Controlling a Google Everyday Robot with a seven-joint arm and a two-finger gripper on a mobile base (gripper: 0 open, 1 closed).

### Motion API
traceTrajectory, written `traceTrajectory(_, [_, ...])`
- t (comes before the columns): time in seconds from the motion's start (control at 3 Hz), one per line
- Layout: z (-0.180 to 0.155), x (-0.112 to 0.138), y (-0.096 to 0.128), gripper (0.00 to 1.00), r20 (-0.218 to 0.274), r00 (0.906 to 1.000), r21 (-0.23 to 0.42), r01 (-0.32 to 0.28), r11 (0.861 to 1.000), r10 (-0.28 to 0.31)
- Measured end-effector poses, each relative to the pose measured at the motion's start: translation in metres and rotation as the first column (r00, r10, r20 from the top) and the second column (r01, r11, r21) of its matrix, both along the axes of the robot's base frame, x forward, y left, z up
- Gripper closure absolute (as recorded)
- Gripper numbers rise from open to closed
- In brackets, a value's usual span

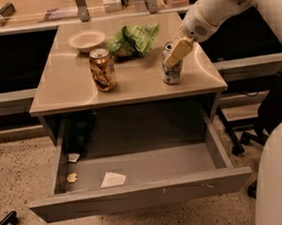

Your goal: Pick 7up can from top drawer and place on counter

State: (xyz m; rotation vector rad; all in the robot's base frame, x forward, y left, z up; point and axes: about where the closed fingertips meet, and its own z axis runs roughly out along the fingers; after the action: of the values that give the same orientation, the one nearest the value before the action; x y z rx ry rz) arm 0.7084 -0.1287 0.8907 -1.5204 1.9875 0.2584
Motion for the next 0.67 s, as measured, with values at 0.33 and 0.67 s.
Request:
traceTrajectory(0.33, [-0.0001, 0.0000, 0.0000, 0.58, 0.000, 1.0000, 0.000, 0.000, 1.000, 0.000])
traceTrajectory(0.67, [-0.0001, 0.0000, 0.0001, 0.35, 0.000, 1.0000, 0.000, 0.000, 1.000, 0.000])
